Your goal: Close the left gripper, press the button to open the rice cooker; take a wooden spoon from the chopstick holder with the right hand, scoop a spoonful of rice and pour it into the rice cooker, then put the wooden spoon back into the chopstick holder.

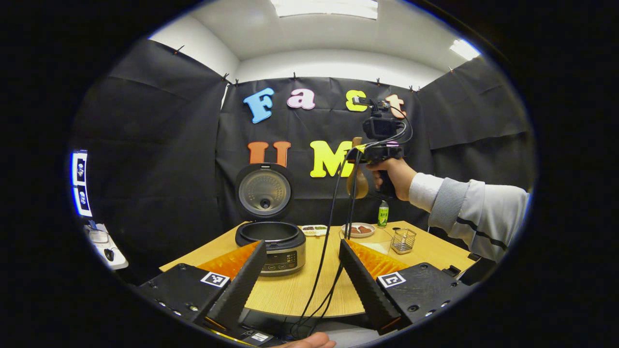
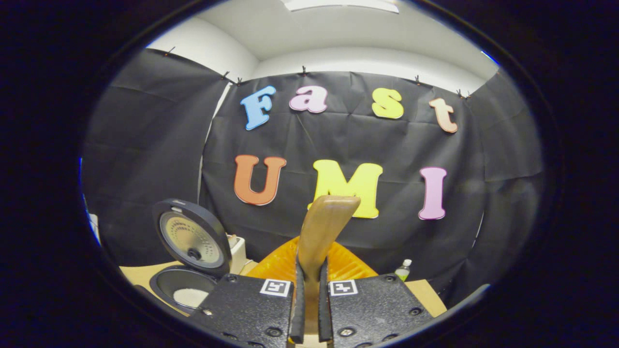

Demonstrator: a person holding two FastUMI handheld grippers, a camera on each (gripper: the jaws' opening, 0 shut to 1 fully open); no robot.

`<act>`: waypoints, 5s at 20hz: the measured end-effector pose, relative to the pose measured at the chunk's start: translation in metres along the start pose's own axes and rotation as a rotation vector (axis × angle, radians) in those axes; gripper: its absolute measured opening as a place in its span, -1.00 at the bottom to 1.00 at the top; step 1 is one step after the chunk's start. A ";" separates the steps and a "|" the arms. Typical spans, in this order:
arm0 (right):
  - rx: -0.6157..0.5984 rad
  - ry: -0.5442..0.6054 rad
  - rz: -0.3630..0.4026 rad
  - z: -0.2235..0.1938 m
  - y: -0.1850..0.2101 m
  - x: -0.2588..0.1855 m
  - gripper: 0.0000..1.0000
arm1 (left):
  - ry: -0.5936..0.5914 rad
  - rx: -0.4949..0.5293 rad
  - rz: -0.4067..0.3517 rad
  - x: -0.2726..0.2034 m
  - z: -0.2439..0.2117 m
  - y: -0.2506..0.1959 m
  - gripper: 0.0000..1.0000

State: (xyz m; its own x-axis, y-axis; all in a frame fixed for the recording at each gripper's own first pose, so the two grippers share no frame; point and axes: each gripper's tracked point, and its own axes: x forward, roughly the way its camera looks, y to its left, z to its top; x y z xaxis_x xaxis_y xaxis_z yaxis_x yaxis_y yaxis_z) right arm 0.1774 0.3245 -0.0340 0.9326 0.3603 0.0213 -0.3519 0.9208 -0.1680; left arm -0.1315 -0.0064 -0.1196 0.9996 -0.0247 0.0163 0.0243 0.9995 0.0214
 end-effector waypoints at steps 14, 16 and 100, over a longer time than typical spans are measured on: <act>0.044 0.038 -0.125 -0.061 -0.182 -0.034 -0.68 | -0.012 -0.032 0.054 0.006 0.009 -0.003 0.92; 0.084 0.066 -0.138 -0.081 -0.197 -0.036 -0.65 | -0.010 -0.030 0.044 0.006 0.010 -0.012 0.92; 0.249 0.014 -0.162 -0.130 -0.203 -0.268 1.00 | 0.078 0.003 0.246 0.442 0.094 0.162 0.96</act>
State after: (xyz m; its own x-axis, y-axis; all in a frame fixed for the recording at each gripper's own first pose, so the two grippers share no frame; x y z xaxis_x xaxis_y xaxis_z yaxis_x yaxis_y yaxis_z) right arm 0.0095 0.0220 -0.1340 0.9786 0.2053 0.0143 -0.2057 0.9751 0.0833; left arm 0.3130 0.1426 -0.0148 0.9737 0.2210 -0.0556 -0.2197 0.9751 0.0288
